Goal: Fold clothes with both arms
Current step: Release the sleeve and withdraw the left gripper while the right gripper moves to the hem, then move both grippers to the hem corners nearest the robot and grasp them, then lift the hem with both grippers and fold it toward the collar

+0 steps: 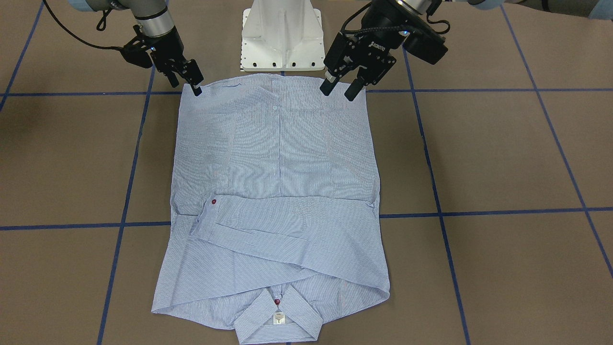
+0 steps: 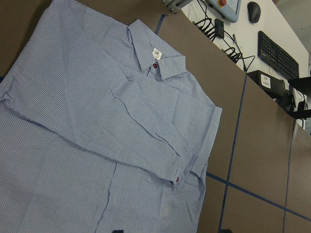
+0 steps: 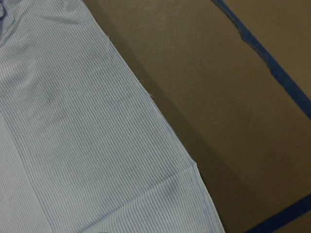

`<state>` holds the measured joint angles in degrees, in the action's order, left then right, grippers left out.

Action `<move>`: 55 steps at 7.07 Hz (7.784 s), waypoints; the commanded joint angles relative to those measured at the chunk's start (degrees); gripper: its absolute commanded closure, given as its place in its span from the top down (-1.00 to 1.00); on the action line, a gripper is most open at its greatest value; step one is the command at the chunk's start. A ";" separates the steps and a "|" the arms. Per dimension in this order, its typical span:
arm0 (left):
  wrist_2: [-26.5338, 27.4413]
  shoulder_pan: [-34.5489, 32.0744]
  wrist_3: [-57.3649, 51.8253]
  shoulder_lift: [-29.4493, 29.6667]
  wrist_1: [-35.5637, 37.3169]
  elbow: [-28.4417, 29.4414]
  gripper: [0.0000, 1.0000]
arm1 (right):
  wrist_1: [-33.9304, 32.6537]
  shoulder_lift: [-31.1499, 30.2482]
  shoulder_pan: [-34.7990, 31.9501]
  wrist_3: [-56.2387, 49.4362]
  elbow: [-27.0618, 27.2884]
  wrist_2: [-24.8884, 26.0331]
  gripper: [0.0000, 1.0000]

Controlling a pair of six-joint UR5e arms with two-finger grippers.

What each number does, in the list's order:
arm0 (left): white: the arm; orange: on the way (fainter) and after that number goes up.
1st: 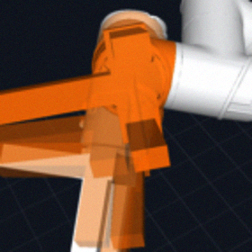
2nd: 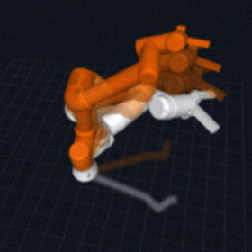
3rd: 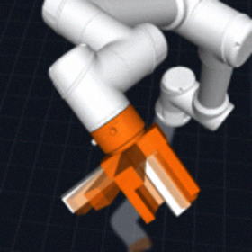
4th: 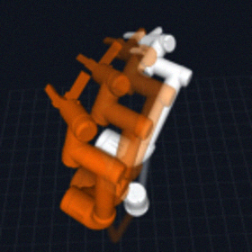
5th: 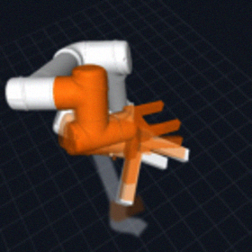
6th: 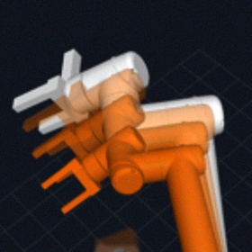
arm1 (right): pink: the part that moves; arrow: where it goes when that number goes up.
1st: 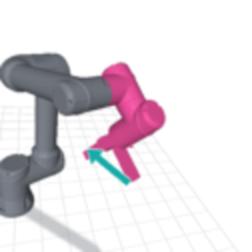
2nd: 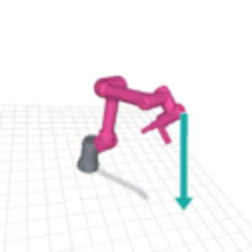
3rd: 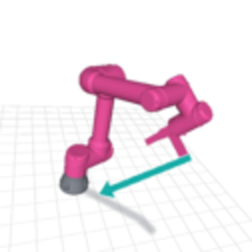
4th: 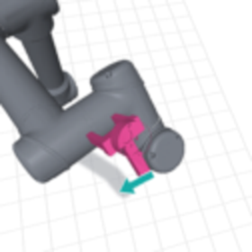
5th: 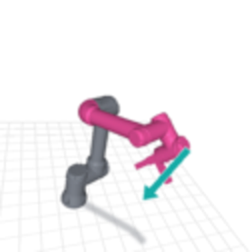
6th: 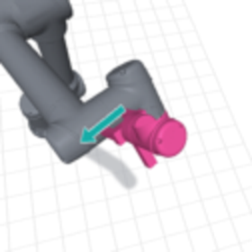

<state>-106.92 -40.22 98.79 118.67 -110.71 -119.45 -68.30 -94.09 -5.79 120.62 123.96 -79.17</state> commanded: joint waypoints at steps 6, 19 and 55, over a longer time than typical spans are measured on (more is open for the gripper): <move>5.91 3.21 0.00 -0.37 1.54 -0.08 0.46 | -1.58 0.05 3.15 2.17 -0.74 2.26 -0.63; 15.51 30.02 12.12 -25.86 3.48 -3.87 0.21 | -1.40 -0.48 3.50 2.08 1.98 1.74 -1.00; -5.23 -9.17 0.17 -0.39 -9.94 25.72 -1.00 | -21.26 34.39 -43.96 -25.78 -21.18 -28.07 -1.00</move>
<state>-112.24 -48.58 98.90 116.32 -117.15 -98.84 -89.58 -62.61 -49.67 95.25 107.27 -108.80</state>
